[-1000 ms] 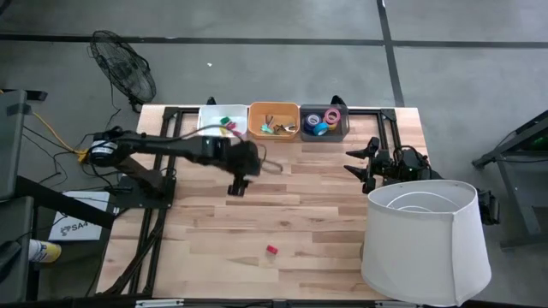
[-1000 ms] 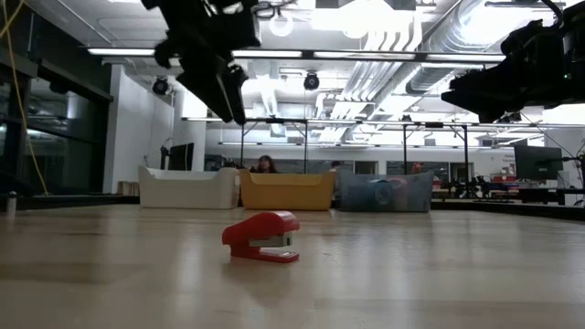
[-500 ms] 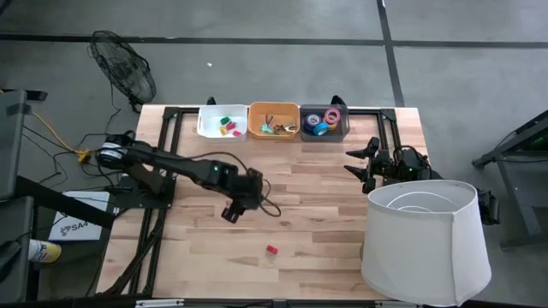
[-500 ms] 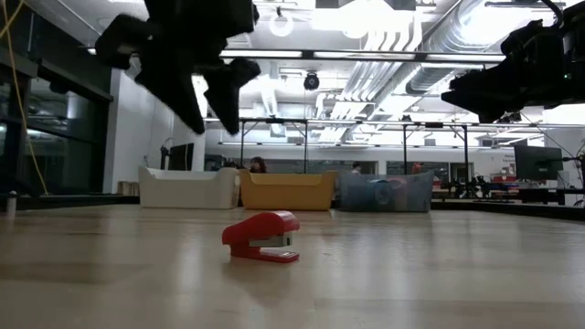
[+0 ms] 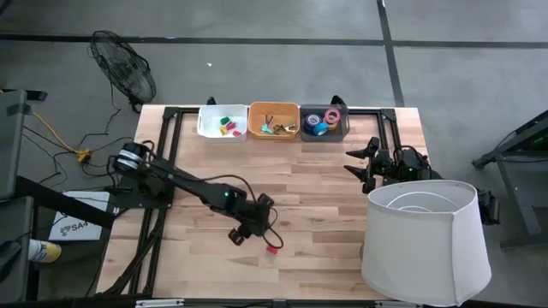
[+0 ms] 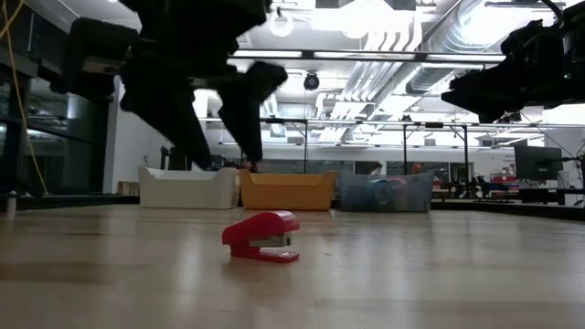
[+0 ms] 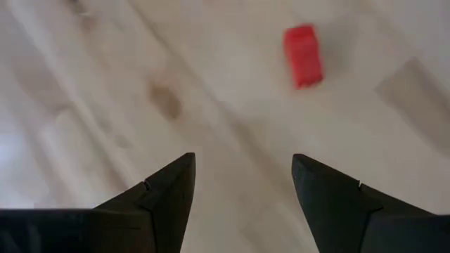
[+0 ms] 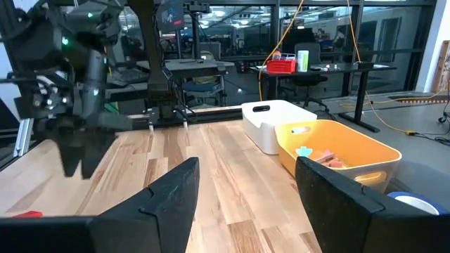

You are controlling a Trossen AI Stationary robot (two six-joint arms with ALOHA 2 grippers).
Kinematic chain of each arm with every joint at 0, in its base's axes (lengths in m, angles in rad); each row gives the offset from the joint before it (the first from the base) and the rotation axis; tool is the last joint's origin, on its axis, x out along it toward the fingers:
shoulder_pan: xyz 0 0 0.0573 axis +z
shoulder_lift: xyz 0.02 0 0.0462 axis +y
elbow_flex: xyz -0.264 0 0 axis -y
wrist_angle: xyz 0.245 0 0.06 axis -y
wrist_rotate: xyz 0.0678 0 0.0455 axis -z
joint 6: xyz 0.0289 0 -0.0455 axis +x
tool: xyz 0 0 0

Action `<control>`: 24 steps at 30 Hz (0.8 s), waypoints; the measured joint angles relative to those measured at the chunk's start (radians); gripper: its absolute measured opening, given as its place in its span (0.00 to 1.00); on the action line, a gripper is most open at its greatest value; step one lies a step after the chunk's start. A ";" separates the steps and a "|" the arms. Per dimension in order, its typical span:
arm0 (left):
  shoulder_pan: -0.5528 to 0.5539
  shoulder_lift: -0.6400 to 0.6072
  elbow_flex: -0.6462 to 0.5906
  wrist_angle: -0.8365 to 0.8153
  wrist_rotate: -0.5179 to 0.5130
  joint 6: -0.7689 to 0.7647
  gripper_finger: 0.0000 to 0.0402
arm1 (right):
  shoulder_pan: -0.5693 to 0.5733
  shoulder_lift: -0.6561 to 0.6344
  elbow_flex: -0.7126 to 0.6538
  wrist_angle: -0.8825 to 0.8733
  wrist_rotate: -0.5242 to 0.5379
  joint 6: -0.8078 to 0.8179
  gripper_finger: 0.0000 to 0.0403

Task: Pick and place Stapler, Stapler remover, tape
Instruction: Put the red stapler into the white bin

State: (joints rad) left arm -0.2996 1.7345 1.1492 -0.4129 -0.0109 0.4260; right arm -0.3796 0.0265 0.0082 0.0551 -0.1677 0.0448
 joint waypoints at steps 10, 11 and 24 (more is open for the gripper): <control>-0.038 0.092 0.000 0.135 0.082 -0.124 0.58 | 0.000 0.000 0.000 0.000 0.000 0.000 0.56; -0.044 0.099 0.000 0.145 0.083 -0.137 0.58 | 0.000 0.000 0.000 0.000 0.000 0.000 0.56; -0.094 0.161 -0.001 0.253 0.067 -0.254 0.58 | 0.000 0.000 0.000 0.000 0.000 0.000 0.56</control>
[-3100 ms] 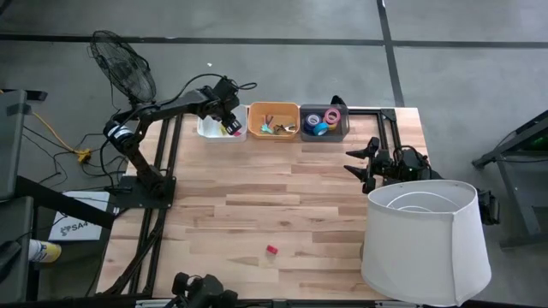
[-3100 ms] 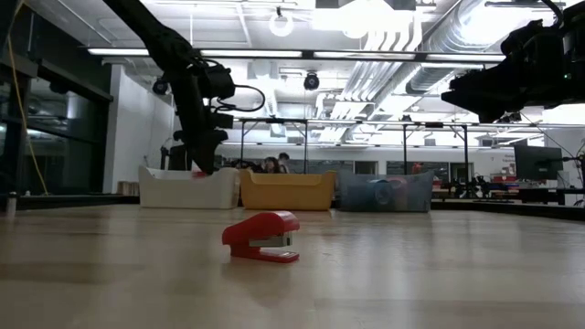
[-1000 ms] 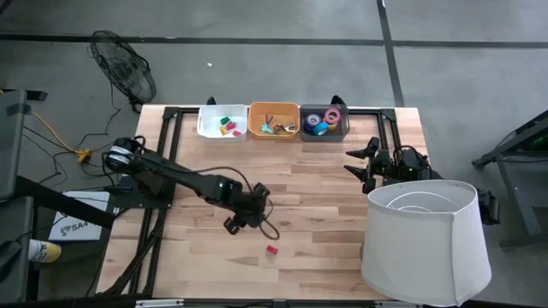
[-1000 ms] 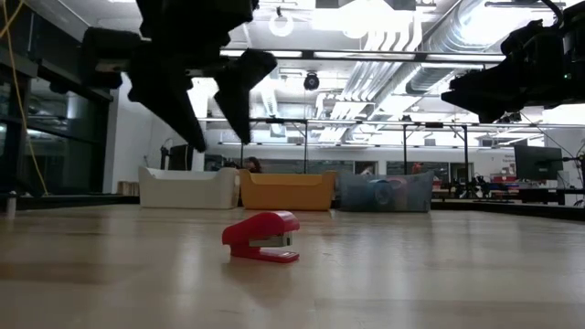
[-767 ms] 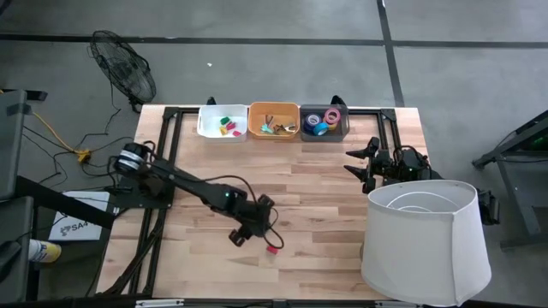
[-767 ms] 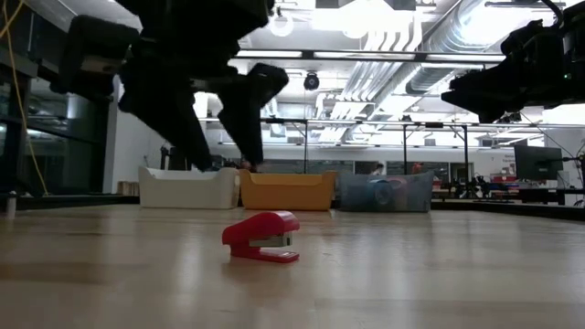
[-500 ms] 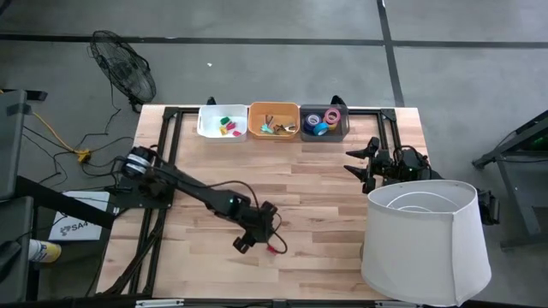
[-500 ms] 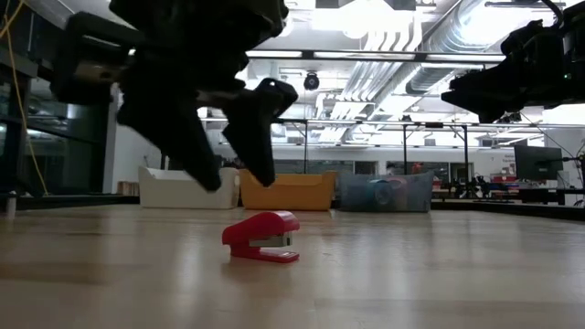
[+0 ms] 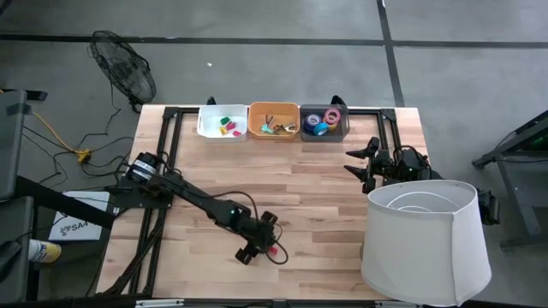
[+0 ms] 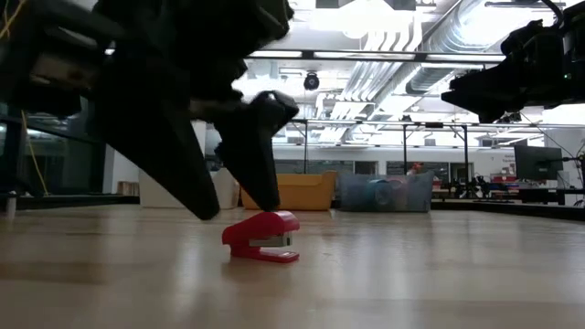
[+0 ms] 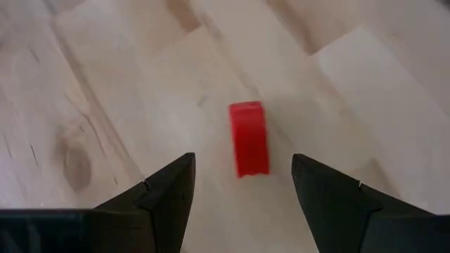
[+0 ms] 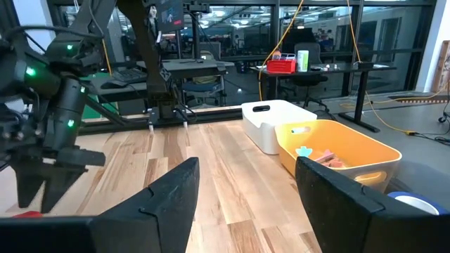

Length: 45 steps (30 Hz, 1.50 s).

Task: Pick and place Stapler, Stapler remover, tape
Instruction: Put the red stapler into the white bin

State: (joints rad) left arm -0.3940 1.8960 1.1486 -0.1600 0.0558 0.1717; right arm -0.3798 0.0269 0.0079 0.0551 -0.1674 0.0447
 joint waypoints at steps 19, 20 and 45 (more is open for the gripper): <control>-0.001 0.084 0.003 0.120 -0.012 -0.057 0.58 | 0.000 0.005 0.000 -0.001 0.000 0.000 0.56; -0.001 0.084 0.003 0.120 -0.014 -0.064 0.58 | 0.000 0.005 0.000 -0.001 0.000 0.000 0.56; 0.043 0.061 -0.002 0.090 -0.034 -0.070 0.17 | 0.000 0.006 0.000 0.000 0.000 0.000 0.56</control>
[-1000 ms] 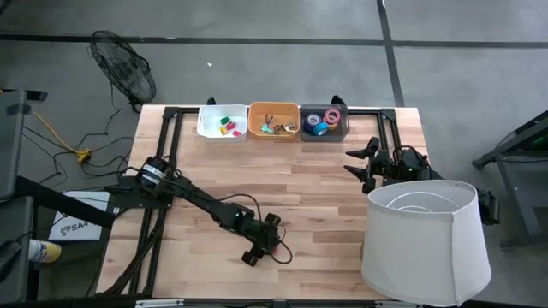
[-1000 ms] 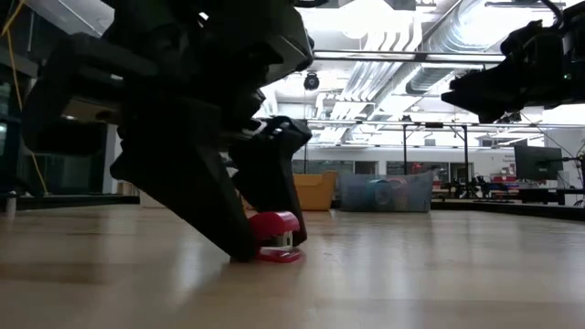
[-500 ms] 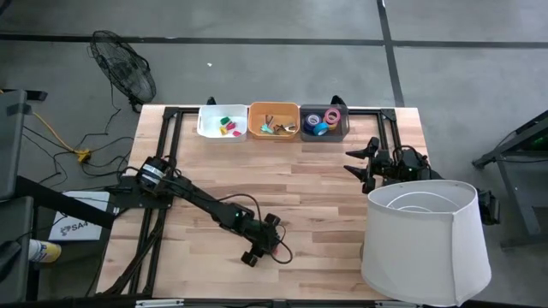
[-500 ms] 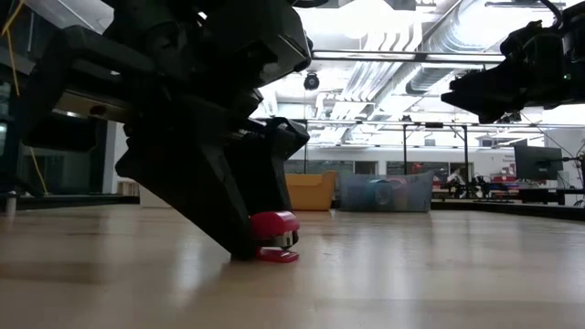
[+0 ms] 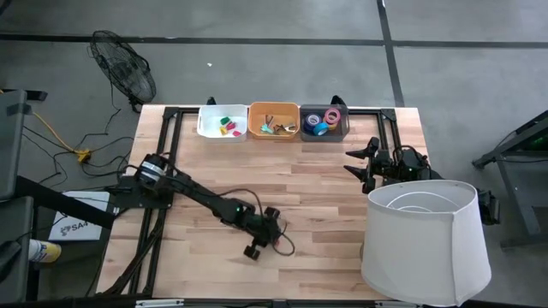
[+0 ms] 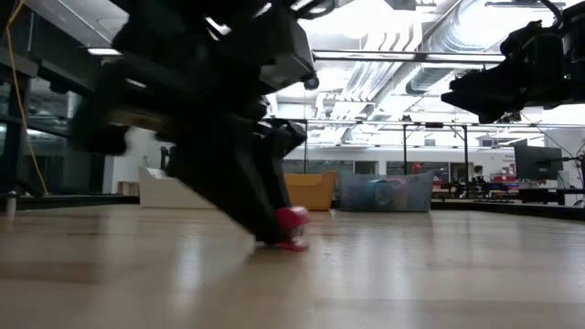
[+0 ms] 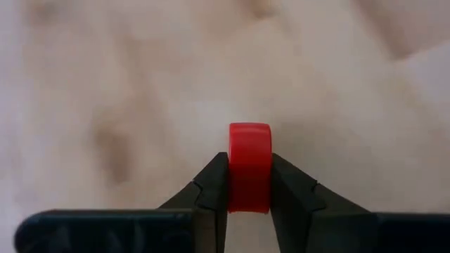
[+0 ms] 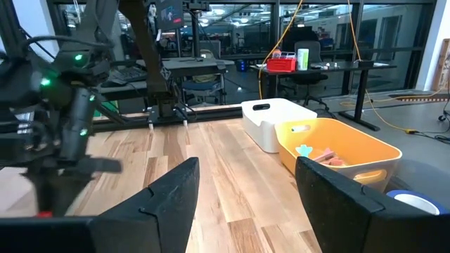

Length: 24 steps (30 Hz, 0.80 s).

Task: Pick and place Stapler, Stapler remover, tape
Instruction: Put the red stapler into the white bin

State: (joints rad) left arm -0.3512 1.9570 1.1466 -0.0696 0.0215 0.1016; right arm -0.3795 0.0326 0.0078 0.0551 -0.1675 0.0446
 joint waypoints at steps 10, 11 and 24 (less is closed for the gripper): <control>0.073 -0.204 0.000 -0.362 -0.367 0.021 0.21 | 0.000 0.000 0.000 0.000 0.000 0.000 0.56; 0.086 -0.228 0.000 -0.408 -0.416 0.009 0.20 | 0.000 0.000 0.000 0.000 0.000 0.000 0.56; 0.339 -0.371 0.001 -0.722 -0.746 -0.081 0.22 | 0.000 0.001 0.000 0.000 0.000 0.000 0.56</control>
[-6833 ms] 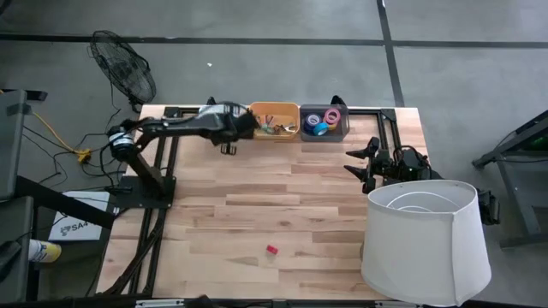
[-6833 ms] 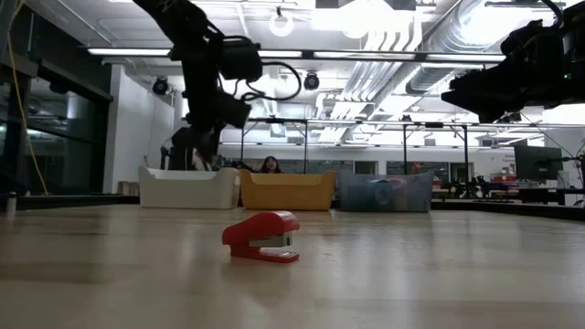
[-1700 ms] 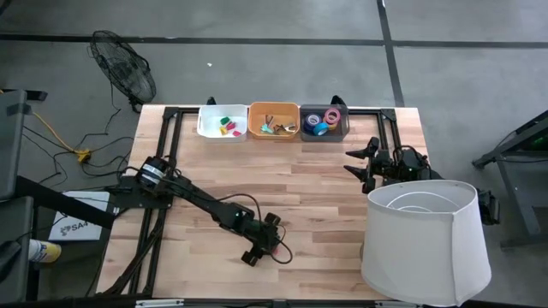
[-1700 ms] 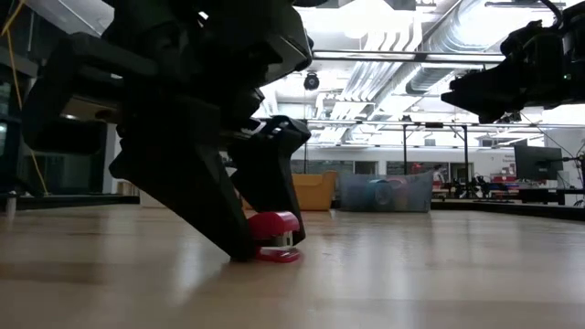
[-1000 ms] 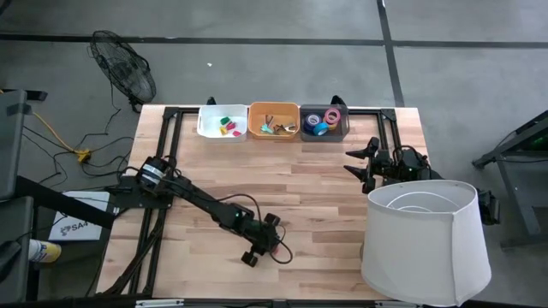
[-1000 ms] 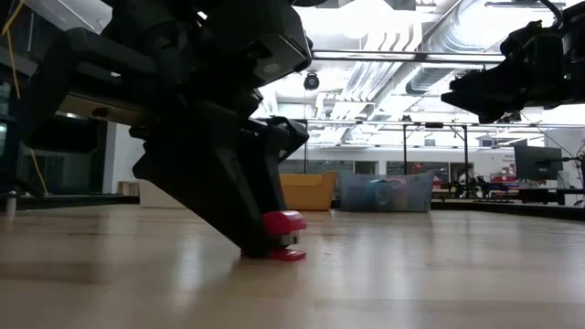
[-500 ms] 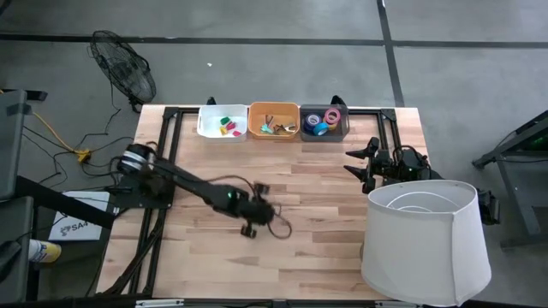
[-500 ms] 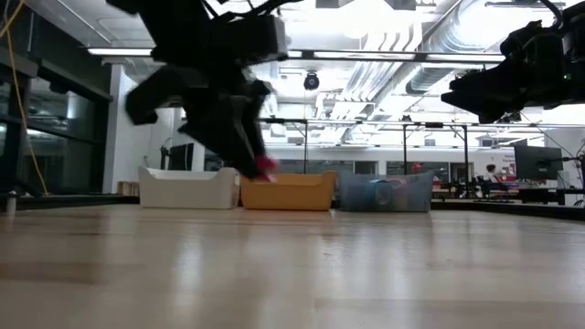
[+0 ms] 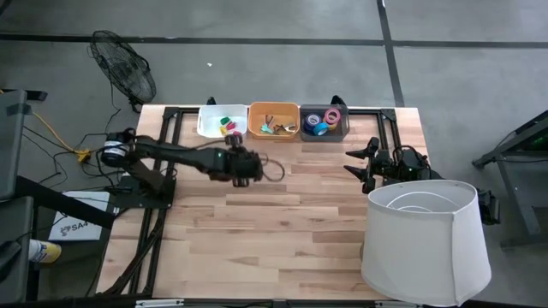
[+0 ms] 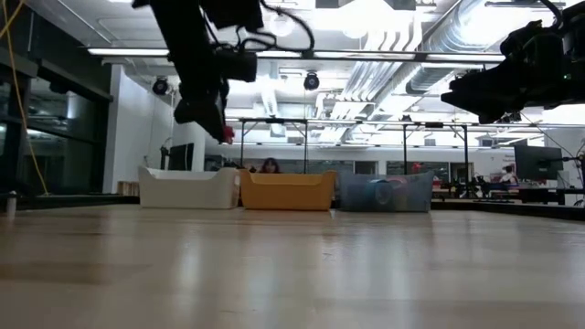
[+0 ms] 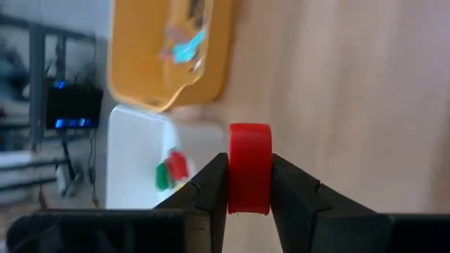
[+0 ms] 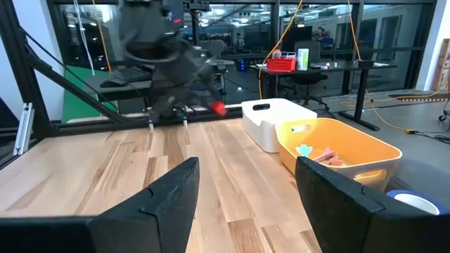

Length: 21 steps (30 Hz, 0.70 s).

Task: Pick and place Stapler, Stapler remover, tape
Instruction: Put the red stapler into the white bin

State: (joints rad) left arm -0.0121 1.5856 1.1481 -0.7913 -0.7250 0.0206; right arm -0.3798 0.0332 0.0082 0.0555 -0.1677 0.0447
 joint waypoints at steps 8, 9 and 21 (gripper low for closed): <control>0.215 -0.001 0.000 -0.008 -0.021 0.109 0.19 | 0.000 0.000 0.000 0.000 0.000 0.000 0.56; 0.241 -0.008 -0.001 -0.018 -0.020 0.114 0.20 | 0.000 0.000 0.000 0.000 0.000 0.000 0.56; 0.415 -0.107 -0.225 0.160 -0.044 0.170 0.22 | 0.000 0.000 0.000 -0.001 0.000 0.000 0.56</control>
State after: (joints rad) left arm 0.4029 1.4782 0.9232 -0.6310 -0.7694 0.1904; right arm -0.3794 0.0330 0.0082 0.0544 -0.1676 0.0444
